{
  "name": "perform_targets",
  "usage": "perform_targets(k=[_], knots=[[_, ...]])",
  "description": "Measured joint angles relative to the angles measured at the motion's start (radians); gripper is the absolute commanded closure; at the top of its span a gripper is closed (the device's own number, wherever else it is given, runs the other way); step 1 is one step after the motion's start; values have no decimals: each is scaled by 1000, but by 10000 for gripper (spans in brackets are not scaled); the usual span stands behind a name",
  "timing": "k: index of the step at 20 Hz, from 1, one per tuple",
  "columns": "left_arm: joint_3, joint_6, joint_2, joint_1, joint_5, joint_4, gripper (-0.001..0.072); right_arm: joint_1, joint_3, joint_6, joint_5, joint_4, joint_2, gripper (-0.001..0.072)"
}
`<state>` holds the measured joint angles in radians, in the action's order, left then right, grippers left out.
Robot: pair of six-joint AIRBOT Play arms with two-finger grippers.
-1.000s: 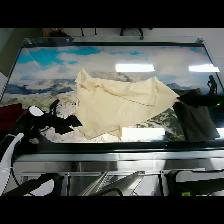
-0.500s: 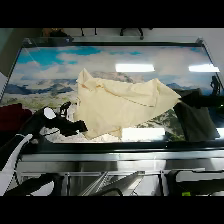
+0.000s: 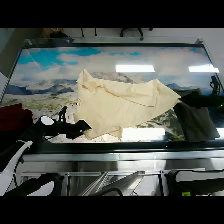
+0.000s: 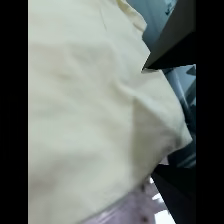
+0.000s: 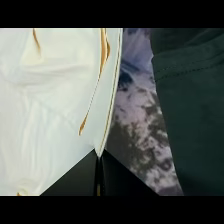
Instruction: Fold the shirts.
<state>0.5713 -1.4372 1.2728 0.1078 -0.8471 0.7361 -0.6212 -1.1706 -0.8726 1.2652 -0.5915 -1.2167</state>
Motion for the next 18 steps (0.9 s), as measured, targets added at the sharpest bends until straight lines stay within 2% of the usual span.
perform_targets(k=[1, 4, 6, 9, 12, 15, 18], knots=[[-3, 14, 2, 8, 40, -10, 676, 0, 0, 2, 0, 0, 0, 687], [26, 52, 3, 19, 77, -38, 694, 0, 0, 3, 3, 1, 0, 686], [86, 78, 0, 12, 50, -51, 695, 0, 0, -2, 25, 11, 1, 687], [238, 103, -52, -39, -46, -65, 695, 0, -4, -4, 80, 118, 33, 687], [466, 103, -162, -145, -164, -75, 695, -4, -50, 28, 116, 323, 126, 687], [765, 95, -282, -282, -270, -83, 695, -29, -156, 73, 117, 615, 252, 687], [1070, 91, -377, -443, -314, -87, 695, -78, -285, 132, 27, 846, 386, 687]])
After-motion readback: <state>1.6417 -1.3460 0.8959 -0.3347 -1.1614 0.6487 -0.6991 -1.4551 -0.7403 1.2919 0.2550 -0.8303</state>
